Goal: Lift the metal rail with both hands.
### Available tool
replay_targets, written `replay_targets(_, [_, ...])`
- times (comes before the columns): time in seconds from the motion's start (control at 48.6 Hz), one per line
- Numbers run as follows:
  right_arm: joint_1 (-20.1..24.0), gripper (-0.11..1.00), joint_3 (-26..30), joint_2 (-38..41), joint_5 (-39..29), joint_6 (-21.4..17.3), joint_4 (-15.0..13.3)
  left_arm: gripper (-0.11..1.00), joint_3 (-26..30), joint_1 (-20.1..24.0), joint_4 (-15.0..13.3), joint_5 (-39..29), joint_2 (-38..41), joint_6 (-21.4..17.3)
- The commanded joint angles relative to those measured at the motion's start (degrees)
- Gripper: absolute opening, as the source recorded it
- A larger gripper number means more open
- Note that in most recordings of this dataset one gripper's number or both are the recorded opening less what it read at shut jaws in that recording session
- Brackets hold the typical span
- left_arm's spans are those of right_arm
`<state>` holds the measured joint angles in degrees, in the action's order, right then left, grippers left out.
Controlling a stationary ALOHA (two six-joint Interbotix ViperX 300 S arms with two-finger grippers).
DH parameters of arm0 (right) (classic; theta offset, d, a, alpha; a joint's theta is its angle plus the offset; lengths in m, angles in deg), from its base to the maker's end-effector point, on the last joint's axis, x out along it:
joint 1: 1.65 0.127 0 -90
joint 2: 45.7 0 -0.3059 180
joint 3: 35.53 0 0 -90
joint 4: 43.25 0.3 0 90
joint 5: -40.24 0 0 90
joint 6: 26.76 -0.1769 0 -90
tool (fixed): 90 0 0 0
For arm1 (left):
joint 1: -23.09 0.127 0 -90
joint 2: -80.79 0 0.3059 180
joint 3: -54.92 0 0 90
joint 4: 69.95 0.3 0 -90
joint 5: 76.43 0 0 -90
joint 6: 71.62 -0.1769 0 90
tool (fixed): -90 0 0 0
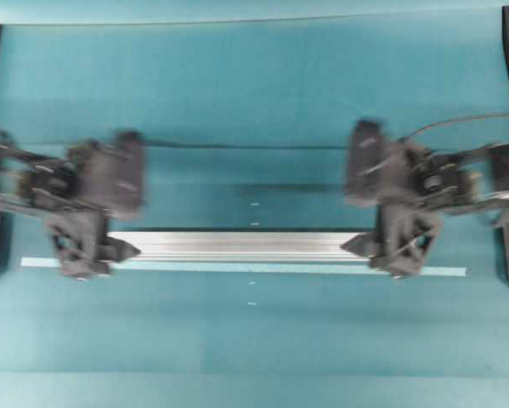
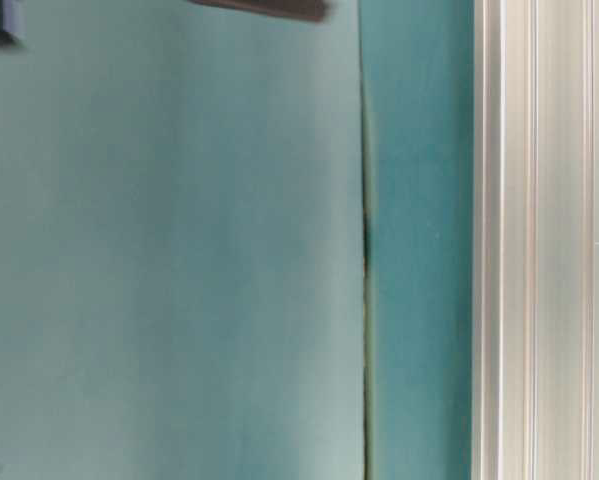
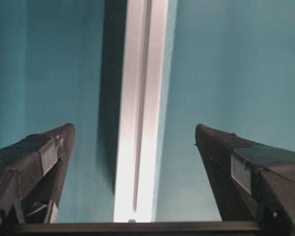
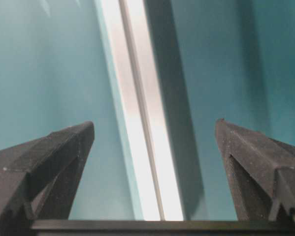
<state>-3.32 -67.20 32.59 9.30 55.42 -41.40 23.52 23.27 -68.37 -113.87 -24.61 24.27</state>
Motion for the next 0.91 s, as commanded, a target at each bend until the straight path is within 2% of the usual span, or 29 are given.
replay_targets(0.0, [-0.18,1.0,-1.67,-4.57,5.89,0.26,-0.35,0.97,-0.79,-0.09,0.09,1.23,-5.19,-0.09])
replay_targets(0.123, [-0.62,1.0,-5.27,-10.2,16.52,-0.18,-0.44,0.97,-2.99,-0.09,0.09,3.78,-10.99,0.09])
replay_targets(0.247, [-1.05,0.99,-8.17,-15.64,22.94,-0.18,-0.35,0.97,-5.45,0.44,0.09,9.32,-16.44,0.09])
replay_targets(0.411, [-1.41,0.99,-10.72,-21.18,22.59,-0.18,-0.44,0.96,-6.68,1.23,0.09,15.91,-20.92,0.09])
replay_targets(0.679, [-1.58,0.99,-11.34,-27.6,21.97,-0.09,-0.44,0.96,-6.86,2.2,0.09,16.88,-26.72,0.26])
replay_targets(0.885, [-1.58,0.99,-11.69,-29.71,22.06,-0.18,-0.44,0.96,-6.59,2.2,0.09,20.74,-30.32,0.26])
